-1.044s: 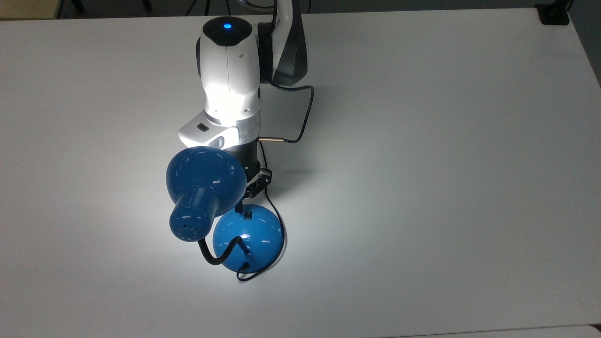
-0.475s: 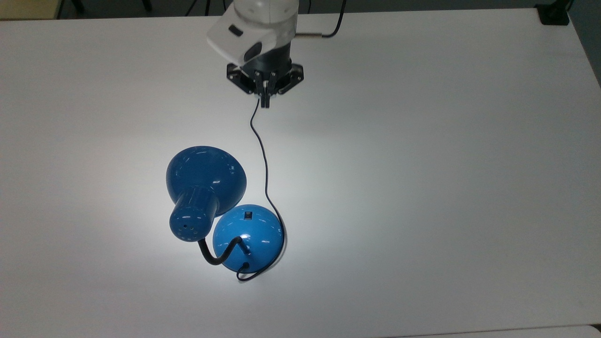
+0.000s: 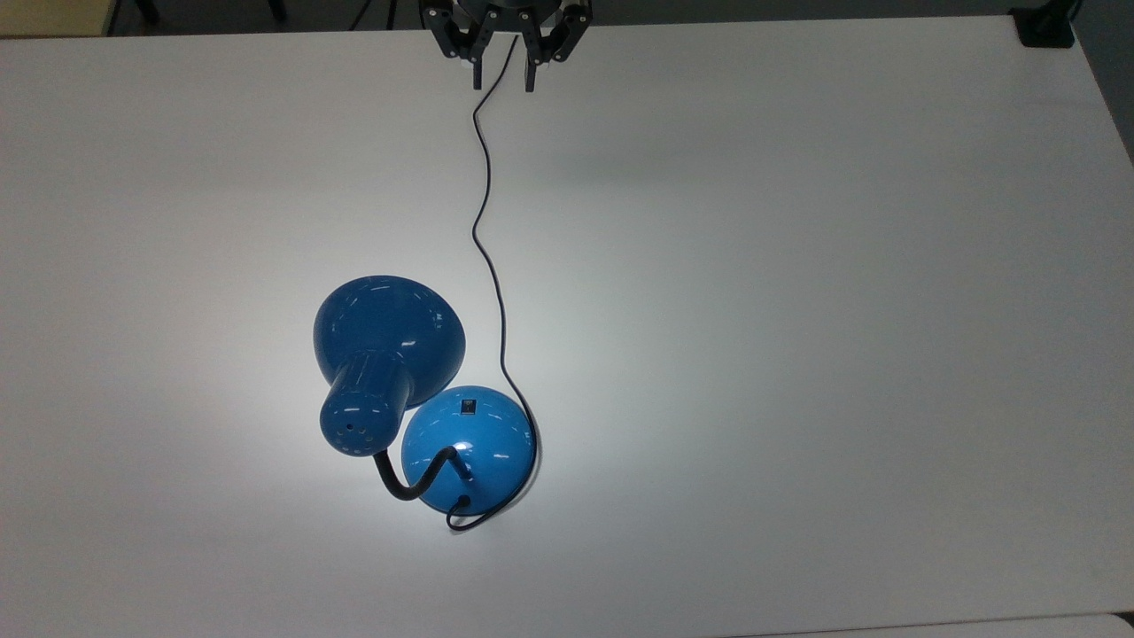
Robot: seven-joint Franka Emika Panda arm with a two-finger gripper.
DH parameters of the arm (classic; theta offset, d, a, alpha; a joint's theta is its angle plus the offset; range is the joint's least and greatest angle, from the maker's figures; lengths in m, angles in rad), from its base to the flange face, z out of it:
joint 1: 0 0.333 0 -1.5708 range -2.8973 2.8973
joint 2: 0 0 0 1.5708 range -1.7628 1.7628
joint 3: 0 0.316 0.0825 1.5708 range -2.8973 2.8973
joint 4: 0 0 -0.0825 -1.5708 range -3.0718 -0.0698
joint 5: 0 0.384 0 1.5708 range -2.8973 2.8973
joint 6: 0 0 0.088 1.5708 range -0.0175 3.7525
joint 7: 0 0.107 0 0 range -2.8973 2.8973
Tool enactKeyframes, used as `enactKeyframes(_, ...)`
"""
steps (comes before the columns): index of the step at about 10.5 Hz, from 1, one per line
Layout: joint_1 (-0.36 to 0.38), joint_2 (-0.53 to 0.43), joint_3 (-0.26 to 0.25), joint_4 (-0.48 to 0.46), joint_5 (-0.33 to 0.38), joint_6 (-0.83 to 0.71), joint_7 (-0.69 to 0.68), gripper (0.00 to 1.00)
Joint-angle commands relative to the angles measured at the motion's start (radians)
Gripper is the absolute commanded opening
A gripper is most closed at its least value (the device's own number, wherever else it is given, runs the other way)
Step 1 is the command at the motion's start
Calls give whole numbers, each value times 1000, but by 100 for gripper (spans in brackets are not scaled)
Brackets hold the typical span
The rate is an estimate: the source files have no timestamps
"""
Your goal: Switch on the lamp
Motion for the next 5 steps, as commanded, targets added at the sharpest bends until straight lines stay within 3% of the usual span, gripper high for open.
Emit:
enactKeyframes(1, 76, -29, -97, -22, 4, -8, 13, 100)
enactKeyframes(5, 61, -26, -99, 4, 3, -11, 16, 100)
